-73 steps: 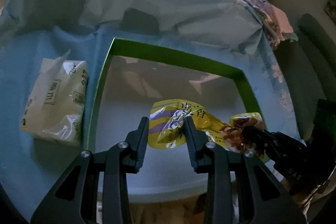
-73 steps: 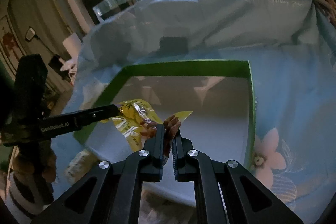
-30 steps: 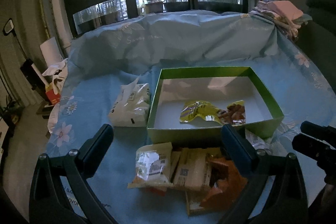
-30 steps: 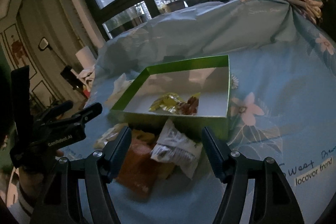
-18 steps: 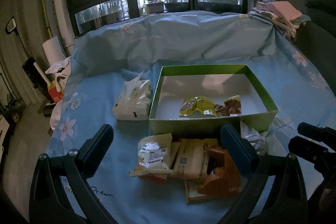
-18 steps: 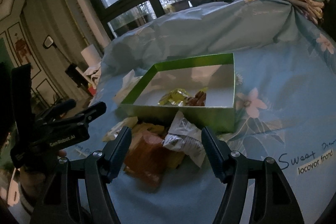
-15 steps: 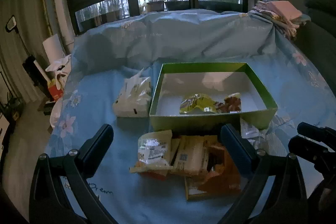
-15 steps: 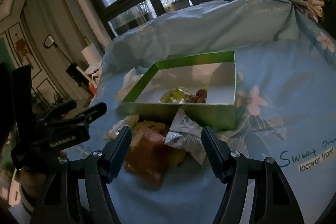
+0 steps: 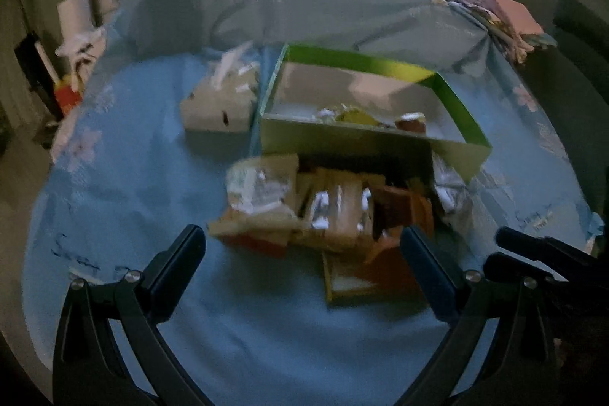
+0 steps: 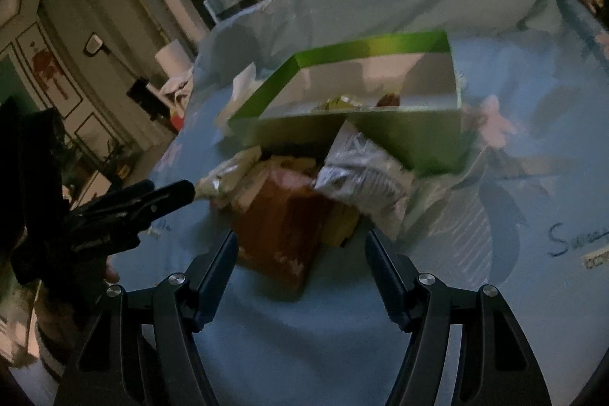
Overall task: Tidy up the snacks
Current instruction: 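Move the left gripper back to the snack pile, then grasp the brown-orange snack packet with the left gripper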
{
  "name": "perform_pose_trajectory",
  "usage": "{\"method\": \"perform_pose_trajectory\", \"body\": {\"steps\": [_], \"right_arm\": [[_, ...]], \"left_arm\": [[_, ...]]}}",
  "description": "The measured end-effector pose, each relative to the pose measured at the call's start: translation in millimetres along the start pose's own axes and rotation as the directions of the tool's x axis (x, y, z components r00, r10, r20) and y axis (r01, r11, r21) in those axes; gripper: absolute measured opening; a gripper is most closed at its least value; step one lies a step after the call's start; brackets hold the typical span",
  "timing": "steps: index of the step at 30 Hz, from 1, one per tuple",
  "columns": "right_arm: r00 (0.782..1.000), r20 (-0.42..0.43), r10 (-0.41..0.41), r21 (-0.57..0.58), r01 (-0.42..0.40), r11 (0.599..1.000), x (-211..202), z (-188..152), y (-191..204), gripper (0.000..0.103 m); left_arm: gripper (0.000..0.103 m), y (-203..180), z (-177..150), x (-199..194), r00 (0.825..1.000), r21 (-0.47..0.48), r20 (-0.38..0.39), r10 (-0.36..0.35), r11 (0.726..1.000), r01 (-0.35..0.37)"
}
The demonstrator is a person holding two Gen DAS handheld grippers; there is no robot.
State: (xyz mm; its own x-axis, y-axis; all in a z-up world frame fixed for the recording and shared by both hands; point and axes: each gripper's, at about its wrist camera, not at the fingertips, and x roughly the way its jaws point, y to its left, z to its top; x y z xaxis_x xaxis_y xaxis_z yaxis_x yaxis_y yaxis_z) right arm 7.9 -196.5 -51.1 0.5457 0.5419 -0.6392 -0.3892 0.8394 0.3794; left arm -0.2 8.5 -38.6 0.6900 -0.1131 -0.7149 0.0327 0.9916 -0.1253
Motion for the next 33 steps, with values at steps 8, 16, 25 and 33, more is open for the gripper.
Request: {"method": "perform_pose_trajectory", "body": {"steps": [8, 16, 25, 33], "right_arm": [[0.998, -0.057, 0.037, -0.033, -0.039, 0.999, 24, -13, 6, 0.069], [0.995, -0.087, 0.04, -0.083, -0.047, 0.995, 40, -16, 11, 0.07], [0.996, -0.082, 0.037, -0.123, -0.047, 0.991, 52, -12, 11, 0.07], [0.997, -0.064, 0.039, -0.152, -0.048, 0.987, 61, -8, 12, 0.07]], "left_arm": [[0.103, -8, -20, 7, 0.974, -0.009, -0.029, -0.225, 0.974, 0.225], [0.102, -20, -20, 18, 0.945, 0.0, -0.068, -0.32, 0.947, 0.32], [0.096, -28, -17, 35, 0.927, -0.003, -0.115, -0.358, 0.933, 0.36], [0.081, -28, -15, 47, 0.923, -0.002, -0.142, -0.358, 0.932, 0.362]]}}
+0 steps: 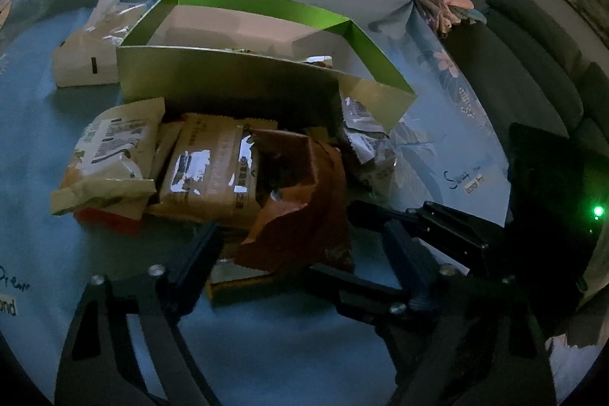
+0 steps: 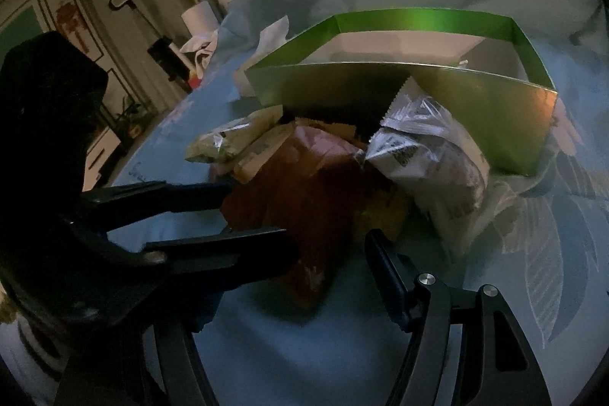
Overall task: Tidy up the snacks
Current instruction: 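Grasp the brown-orange snack packet with the left gripper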
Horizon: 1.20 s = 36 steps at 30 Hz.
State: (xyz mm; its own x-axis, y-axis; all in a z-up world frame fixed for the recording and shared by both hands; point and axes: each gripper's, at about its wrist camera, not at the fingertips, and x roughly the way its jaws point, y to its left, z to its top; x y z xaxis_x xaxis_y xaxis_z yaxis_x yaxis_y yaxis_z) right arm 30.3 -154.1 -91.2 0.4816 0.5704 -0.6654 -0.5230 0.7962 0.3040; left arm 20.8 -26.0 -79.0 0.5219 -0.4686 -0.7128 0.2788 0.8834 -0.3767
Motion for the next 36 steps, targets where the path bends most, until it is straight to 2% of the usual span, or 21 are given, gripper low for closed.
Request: {"method": "perform_pose_trajectory", "body": {"steps": [7, 10, 12, 16, 18, 27, 36], "right_arm": [[1.0, 0.011, 0.0, -0.006, 0.0, 1.0, 6, 3, -1, 0.069], [1.0, 0.015, 0.01, -0.011, -0.01, 1.0, 8, 2, 0, 0.069], [1.0, 0.006, 0.026, -0.011, -0.026, 1.0, 10, 1, -1, 0.064], [1.0, 0.006, 0.013, -0.029, -0.012, 0.999, 9, 0, 3, 0.06], [1.0, 0.007, 0.017, -0.029, -0.016, 0.999, 9, -1, 3, 0.055], [0.999, 0.015, 0.034, -0.033, -0.033, 0.999, 5, -3, 5, 0.04], [0.996, 0.054, 0.076, -0.065, -0.073, 0.995, -7, -4, 18, 0.036]], "left_arm": [[0.079, 2, 3, 4, 1.0, -0.002, -0.007, -0.015, 1.0, 0.015], [0.071, 3, 2, 4, 1.0, 0.001, -0.012, -0.023, 1.0, 0.023], [0.062, 3, 2, 5, 0.999, -0.003, -0.024, -0.032, 0.999, 0.032], [0.061, 2, 1, 5, 0.999, -0.008, -0.029, -0.025, 1.0, 0.025], [0.055, 5, 1, 5, 0.999, -0.023, -0.028, -0.023, 0.999, 0.022], [0.049, 1, -3, -4, 1.0, -0.01, -0.013, -0.023, 1.0, 0.023], [0.048, -9, -7, -24, 0.999, 0.024, 0.027, 0.023, 0.999, -0.023]]}}
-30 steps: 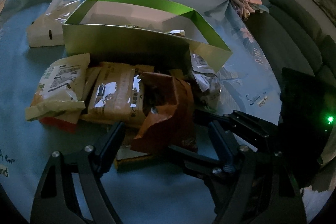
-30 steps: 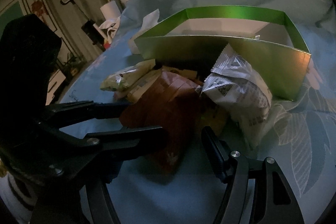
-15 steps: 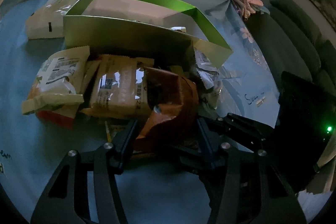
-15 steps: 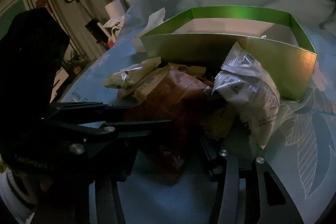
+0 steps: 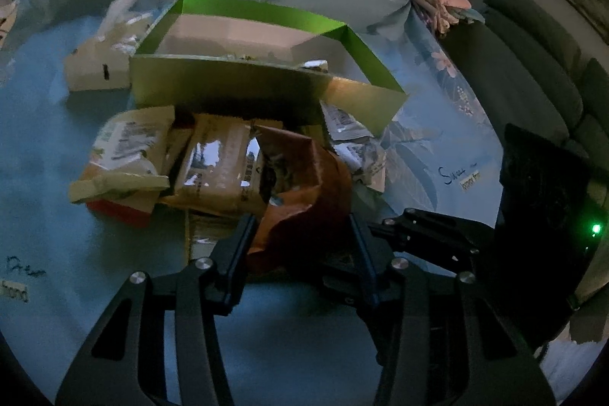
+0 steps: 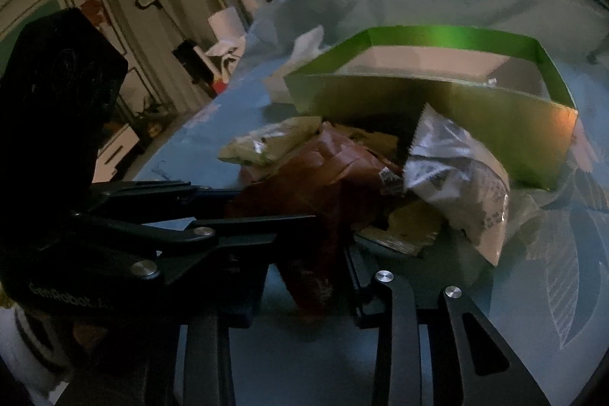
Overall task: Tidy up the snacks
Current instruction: 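Grasp the brown-orange snack packet with the left gripper, then lower the brown packet into the green box and release it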
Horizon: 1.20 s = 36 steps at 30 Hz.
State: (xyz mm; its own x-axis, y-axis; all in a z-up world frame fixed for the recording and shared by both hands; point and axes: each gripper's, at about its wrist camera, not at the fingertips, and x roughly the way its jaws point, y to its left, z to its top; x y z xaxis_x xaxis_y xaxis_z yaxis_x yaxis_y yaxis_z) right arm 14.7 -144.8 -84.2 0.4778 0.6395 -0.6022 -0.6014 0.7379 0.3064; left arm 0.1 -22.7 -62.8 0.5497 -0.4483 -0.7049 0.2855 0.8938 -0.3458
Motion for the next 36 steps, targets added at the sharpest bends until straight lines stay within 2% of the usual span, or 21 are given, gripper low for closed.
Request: {"method": "perform_pose_trajectory", "body": {"steps": [4, 11, 22, 36], "right_arm": [[0.998, 0.048, 0.043, -0.018, -0.042, 0.999, -9, 5, 7, 0.036], [0.994, 0.098, 0.043, -0.067, -0.037, 0.997, -21, 15, 23, 0.036], [0.989, 0.15, 0.004, -0.059, 0.005, 0.998, -35, 25, 17, 0.036], [0.974, 0.221, -0.05, -0.022, 0.056, 0.998, -47, 54, -11, 0.036]], "left_arm": [[0.047, -5, 4, -11, 0.999, 0.012, 0.039, 0.011, 1.0, -0.011], [0.048, -11, 12, -23, 0.997, 0.027, 0.079, 0.017, 0.999, -0.02], [0.047, -20, 32, -20, 0.996, 0.077, 0.091, 0.008, 0.997, -0.015], [0.047, -39, 72, -5, 0.994, 0.154, 0.109, -0.003, 0.988, -0.014]]}}
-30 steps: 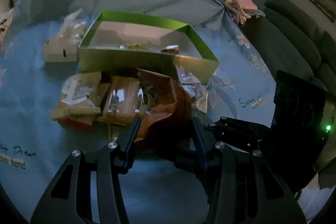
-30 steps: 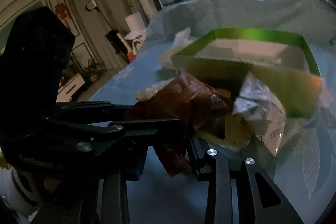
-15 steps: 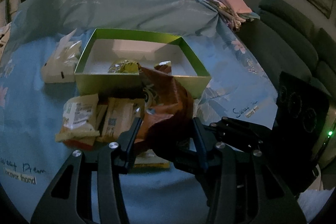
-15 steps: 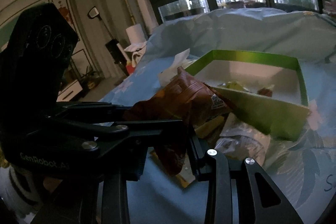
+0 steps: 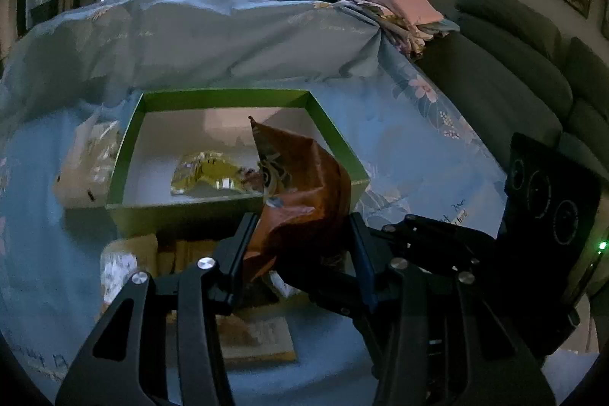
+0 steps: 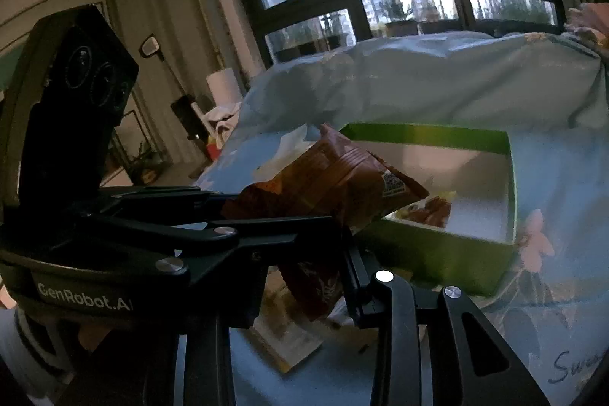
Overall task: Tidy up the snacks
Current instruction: 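Lower the brown packet into the green box and release it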
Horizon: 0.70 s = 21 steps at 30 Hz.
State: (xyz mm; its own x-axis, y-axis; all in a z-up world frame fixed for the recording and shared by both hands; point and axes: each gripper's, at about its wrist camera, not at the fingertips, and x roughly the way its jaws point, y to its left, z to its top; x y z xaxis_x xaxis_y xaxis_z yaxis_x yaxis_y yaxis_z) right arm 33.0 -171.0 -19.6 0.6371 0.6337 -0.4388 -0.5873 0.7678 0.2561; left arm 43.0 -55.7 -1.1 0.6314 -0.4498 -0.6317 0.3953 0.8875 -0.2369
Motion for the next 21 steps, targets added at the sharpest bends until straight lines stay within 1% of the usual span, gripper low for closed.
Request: {"method": "perform_pose_trajectory", "body": {"steps": [13, 21], "right_arm": [[0.999, 0.031, -0.024, 0.018, 0.023, 1.0, 15, 31, -30, 0.036], [0.999, 0.021, -0.036, 0.036, 0.036, 0.999, 31, 41, -47, 0.036]], "left_arm": [[0.047, 5, 39, 25, 1.0, 0.021, 0.016, 0.001, 1.0, -0.002], [0.047, 14, 54, 45, 1.0, 0.015, 0.009, 0.005, 1.0, -0.005]]}}
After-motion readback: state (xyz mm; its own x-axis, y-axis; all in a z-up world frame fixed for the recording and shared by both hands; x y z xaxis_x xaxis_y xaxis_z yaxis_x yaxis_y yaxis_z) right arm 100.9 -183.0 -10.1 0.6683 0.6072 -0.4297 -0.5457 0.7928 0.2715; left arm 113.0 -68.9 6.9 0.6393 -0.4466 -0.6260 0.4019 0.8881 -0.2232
